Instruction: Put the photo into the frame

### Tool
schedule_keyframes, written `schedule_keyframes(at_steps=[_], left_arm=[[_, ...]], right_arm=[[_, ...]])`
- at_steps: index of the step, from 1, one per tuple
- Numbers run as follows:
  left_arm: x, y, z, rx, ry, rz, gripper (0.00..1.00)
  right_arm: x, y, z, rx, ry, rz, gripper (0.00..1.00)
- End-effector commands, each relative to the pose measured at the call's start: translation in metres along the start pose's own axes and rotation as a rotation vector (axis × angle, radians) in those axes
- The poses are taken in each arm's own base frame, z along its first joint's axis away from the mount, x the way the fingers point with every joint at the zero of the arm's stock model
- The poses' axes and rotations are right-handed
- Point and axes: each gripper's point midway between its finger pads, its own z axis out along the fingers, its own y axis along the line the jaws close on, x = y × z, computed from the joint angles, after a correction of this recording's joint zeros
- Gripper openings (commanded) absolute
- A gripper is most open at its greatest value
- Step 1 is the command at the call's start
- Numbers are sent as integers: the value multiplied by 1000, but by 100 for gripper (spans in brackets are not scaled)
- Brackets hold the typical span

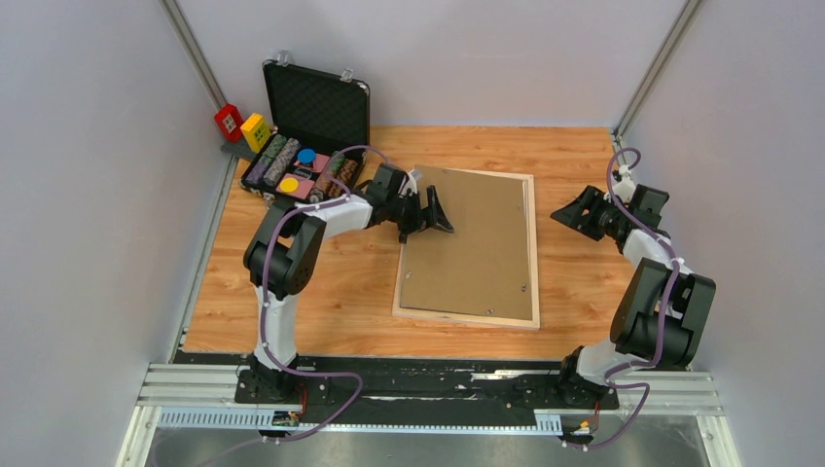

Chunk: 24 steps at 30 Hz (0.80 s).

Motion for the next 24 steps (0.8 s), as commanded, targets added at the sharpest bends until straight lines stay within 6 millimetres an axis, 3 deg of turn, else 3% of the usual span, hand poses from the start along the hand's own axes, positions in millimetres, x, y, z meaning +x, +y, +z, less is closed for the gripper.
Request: schedule_keyframes(at_steps=[1, 24], left_arm=[[-11, -42, -12, 70, -37, 103, 100], [-9, -43, -10, -21, -23, 180, 100]], right_arm=[[-10, 1, -2, -17, -37, -43, 61], [-10, 1, -3, -18, -38, -35, 61]])
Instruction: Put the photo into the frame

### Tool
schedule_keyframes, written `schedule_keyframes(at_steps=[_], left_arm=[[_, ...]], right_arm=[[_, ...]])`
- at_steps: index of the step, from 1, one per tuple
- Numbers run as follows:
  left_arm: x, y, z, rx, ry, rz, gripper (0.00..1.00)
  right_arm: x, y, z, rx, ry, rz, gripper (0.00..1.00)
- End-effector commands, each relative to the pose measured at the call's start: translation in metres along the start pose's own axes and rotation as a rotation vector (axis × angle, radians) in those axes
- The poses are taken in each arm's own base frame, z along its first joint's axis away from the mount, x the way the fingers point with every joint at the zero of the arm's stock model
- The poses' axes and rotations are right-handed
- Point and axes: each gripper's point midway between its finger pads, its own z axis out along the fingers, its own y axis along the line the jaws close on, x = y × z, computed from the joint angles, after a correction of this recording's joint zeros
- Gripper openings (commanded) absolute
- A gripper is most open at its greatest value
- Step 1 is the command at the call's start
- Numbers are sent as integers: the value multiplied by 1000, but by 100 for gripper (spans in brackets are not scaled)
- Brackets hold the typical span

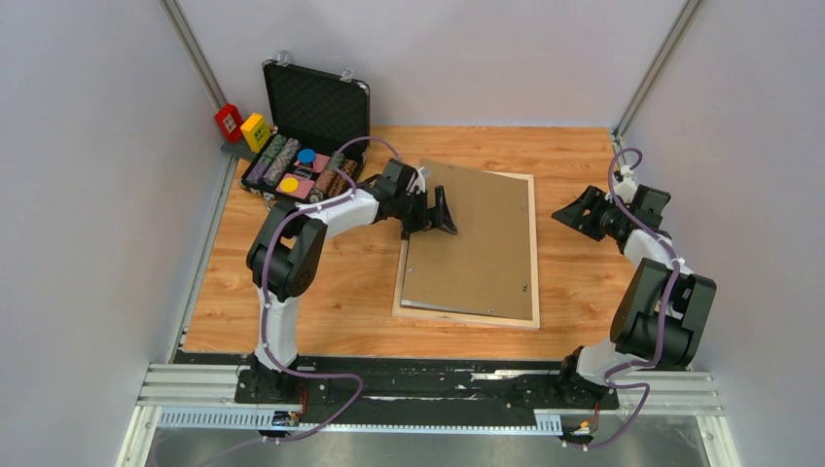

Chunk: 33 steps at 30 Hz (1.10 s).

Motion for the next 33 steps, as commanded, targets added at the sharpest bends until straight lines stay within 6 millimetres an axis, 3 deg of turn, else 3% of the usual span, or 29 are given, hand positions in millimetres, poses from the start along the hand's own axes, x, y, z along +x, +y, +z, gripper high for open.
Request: schedule_keyframes(at_steps=[1, 21, 33], left_arm=[[-15, -31, -12, 38, -50, 105, 100], [-17, -32, -21, -57, -69, 177, 100], [-21, -37, -37, -83, -110, 220, 100]], right_arm=[[-9, 3, -2, -21, -35, -41, 61], [-9, 3, -2, -24, -33, -39, 61], [-8, 3, -2, -25, -33, -39, 61]])
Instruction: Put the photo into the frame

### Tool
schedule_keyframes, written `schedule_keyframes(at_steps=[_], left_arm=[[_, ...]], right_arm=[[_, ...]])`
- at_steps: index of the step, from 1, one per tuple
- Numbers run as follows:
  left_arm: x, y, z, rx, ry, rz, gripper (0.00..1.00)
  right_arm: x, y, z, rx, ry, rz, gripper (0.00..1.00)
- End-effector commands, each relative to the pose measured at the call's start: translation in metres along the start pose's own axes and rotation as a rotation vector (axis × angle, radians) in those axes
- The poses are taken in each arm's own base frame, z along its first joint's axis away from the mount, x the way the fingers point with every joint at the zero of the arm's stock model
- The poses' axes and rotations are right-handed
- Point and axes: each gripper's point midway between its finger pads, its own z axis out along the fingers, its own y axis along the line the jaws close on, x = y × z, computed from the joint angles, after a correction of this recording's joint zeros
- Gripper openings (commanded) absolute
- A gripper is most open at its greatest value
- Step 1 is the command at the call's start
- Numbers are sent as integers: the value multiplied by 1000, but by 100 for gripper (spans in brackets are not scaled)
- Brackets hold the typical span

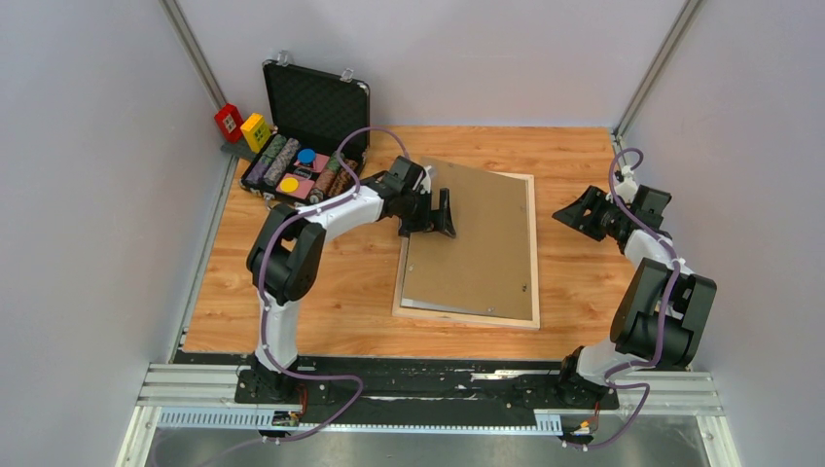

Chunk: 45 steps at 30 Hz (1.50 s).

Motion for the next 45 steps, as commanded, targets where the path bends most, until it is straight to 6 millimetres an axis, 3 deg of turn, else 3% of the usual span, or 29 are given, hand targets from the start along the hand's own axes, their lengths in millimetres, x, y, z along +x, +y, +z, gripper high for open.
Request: schedule_keyframes(at_steps=[1, 8, 20, 25, 33, 45], left_arm=[[-29, -33, -36, 37, -121, 100, 100], [-28, -31, -38, 24, -120, 113, 100], [-15, -30, -13, 48, -51, 104, 100], [-10, -26, -3, 34, -24, 113, 100], [-8, -21, 0, 10, -19, 130, 100], [-8, -19, 0, -6, -24, 147, 100]], right_arm=[[-8, 4, -1, -27, -30, -40, 61], [-8, 4, -1, -27, -29, -40, 61], [-5, 14, 1, -38, -28, -76, 61], [-2, 32, 9, -39, -11, -158, 61], [15, 66, 30, -44, 42, -329, 61], [59, 65, 58, -76, 194, -313, 60]])
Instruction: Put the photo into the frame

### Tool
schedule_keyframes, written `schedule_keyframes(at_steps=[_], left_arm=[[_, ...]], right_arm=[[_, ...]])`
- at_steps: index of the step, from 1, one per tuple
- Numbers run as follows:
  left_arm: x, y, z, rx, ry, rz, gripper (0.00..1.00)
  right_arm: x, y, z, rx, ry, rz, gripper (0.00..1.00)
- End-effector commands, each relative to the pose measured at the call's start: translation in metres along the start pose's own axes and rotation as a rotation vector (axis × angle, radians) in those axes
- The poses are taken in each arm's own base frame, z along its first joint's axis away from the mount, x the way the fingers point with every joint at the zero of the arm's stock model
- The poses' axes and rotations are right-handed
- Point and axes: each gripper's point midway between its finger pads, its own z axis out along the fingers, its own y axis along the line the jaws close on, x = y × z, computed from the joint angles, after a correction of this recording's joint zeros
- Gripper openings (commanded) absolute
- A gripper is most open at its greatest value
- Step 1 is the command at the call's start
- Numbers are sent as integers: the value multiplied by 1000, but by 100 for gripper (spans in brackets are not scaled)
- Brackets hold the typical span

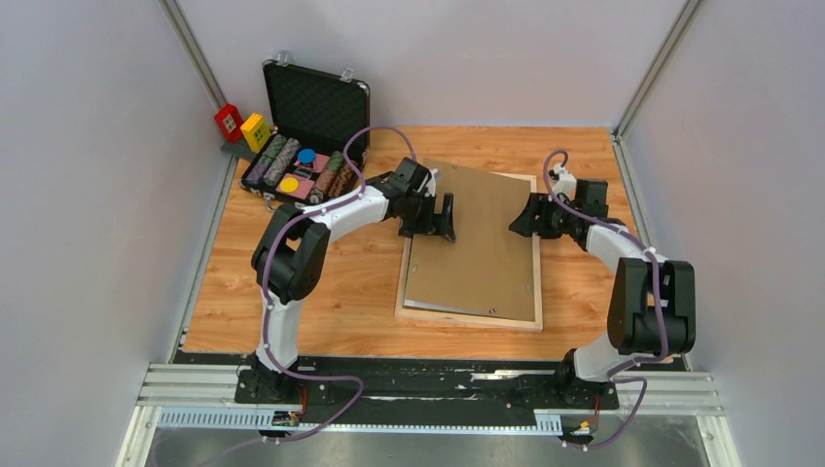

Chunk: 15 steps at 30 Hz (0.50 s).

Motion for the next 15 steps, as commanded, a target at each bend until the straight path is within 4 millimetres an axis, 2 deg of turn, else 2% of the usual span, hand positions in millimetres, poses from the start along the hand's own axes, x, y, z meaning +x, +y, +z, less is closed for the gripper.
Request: schedule_keyframes(at_steps=[1, 9, 15], left_arm=[[-15, -21, -6, 42, -45, 62, 100], [-13, -23, -6, 52, -38, 57, 100], [-13, -23, -7, 51, -44, 61, 100]], right_arm=[[3, -2, 12, -12, 37, -13, 60], [18, -14, 23, 13, 89, 26, 59], [27, -31, 30, 85, 128, 60, 58]])
